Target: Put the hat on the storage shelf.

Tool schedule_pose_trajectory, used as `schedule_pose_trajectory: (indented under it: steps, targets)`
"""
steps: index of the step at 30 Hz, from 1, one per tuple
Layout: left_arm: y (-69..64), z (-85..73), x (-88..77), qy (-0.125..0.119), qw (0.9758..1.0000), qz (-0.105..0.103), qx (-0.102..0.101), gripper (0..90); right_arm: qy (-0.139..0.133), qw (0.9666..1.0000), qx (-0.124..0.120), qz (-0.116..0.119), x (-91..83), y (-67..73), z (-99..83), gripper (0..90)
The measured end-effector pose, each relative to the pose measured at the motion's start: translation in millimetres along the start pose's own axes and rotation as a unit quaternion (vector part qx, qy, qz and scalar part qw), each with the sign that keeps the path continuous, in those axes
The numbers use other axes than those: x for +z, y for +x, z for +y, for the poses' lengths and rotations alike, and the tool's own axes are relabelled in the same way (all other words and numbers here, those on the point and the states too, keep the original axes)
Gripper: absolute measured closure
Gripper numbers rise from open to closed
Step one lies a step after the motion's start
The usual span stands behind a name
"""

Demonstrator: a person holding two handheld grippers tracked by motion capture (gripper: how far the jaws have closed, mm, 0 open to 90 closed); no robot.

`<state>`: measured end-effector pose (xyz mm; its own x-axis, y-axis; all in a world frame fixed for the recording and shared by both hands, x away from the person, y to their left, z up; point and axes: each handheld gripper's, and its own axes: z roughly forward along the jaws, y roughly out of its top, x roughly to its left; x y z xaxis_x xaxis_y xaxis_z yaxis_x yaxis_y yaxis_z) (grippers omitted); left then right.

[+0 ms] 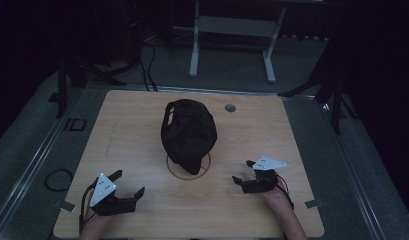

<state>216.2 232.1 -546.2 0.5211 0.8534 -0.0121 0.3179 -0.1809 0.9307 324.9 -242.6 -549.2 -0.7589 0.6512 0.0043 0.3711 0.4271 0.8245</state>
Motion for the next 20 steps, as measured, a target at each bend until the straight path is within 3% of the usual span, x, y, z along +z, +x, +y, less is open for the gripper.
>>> schedule_pose_trajectory:
  steps: [11, 13, 20]
  targets:
    - [0.6, -2.4, 0.4, 0.002, 1.0, -0.003, -0.003, 2.5, -0.039, 0.999, -0.016, -0.013, -5.9, -0.8, -8.6, 15.2]
    - [-0.7, -2.4, 1.0, 0.005, 1.0, -0.001, 0.005, 2.5, -0.036, 0.9992, -0.015, -0.011, -5.6, -1.0, -9.2, 15.2]
    - [-0.6, -2.7, 0.8, 0.005, 1.0, -0.003, 0.001, 2.5, -0.037, 0.9991, -0.015, -0.011, -5.4, -1.2, -10.4, 15.3]
